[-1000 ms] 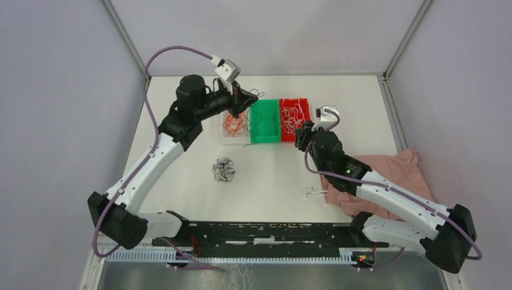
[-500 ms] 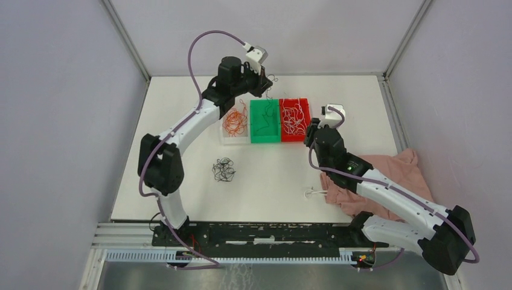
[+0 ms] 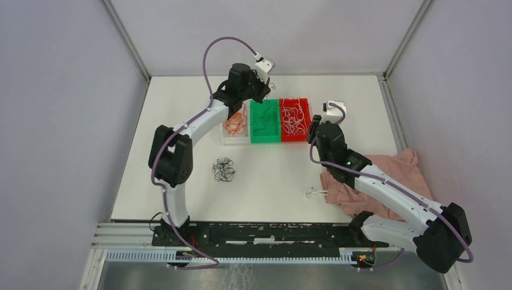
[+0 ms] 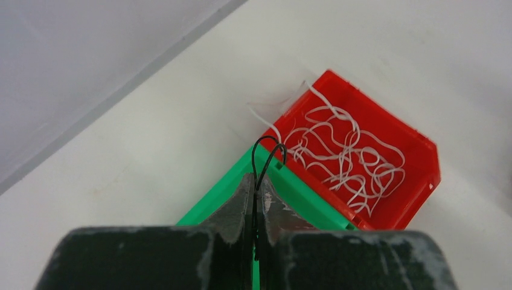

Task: Untangle the cables
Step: Place the cable in the bin.

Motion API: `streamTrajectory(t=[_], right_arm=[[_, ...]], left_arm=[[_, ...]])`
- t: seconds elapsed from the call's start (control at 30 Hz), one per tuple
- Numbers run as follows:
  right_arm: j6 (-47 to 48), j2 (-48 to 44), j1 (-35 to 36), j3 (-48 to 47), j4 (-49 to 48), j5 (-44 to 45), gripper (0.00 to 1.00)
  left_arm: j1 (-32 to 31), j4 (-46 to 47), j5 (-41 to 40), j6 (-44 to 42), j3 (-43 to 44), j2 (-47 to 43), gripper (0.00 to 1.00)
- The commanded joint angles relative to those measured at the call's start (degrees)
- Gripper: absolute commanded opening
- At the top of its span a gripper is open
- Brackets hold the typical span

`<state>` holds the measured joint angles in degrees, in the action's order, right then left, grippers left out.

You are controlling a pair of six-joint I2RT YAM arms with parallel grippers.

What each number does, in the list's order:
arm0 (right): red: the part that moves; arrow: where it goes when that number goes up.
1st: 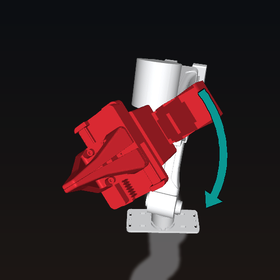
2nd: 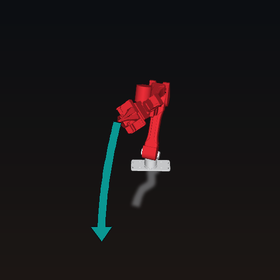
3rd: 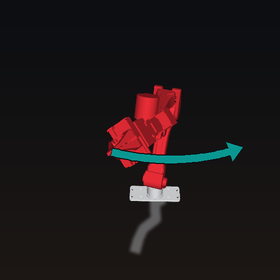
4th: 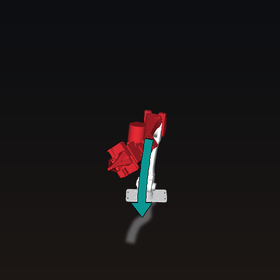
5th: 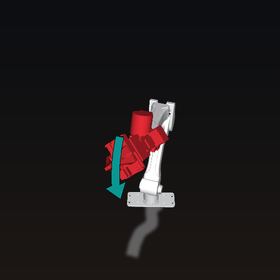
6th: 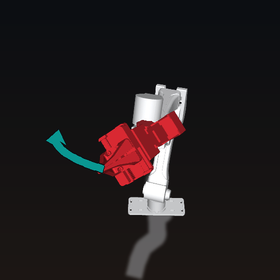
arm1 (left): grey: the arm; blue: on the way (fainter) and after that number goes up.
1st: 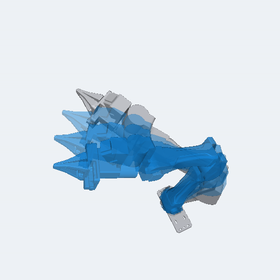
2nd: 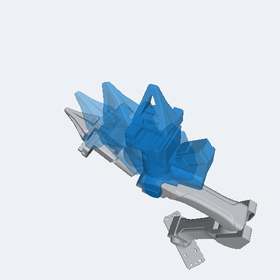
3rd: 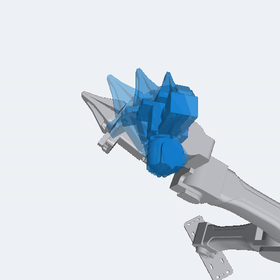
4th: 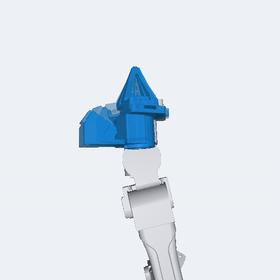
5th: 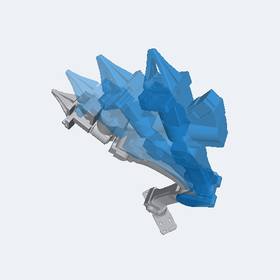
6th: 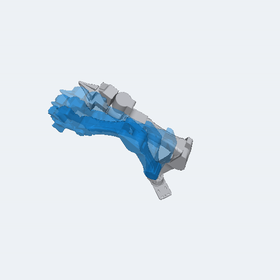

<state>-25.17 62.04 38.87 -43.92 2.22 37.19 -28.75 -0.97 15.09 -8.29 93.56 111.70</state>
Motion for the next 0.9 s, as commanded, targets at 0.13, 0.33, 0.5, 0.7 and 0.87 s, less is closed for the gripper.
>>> streamTrajectory(t=[0.13, 0.33, 0.5, 0.7, 0.87], right_arm=[[-0.65, 0.77, -1.12, -1.06, -1.99, -3.01, 0.39], [-0.81, 1.47, -1.53, -2.27, -0.86, -3.51, 0.40], [-0.75, 2.51, -1.98, -4.00, 0.12, -4.57, 0.40], [-1.23, 6.08, -2.08, -6.51, 1.15, -9.41, 0.40], [-0.91, 16.13, -2.09, -11.20, 0.58, -19.43, 0.54]], left_arm=[[-0.95, -4.28, -3.18, -5.72, -1.35, 2.37, 0.21], [-0.95, -7.97, -1.76, -5.35, -2.46, 1.47, 0.42], [-0.97, -9.69, 0.91, -5.67, -5.00, -1.19, 0.54], [0.04, -11.34, 1.61, -3.70, -4.36, -3.22, 0.52], [3.76, -17.42, 7.55, -0.40, 1.67, -3.64, 0.56]])
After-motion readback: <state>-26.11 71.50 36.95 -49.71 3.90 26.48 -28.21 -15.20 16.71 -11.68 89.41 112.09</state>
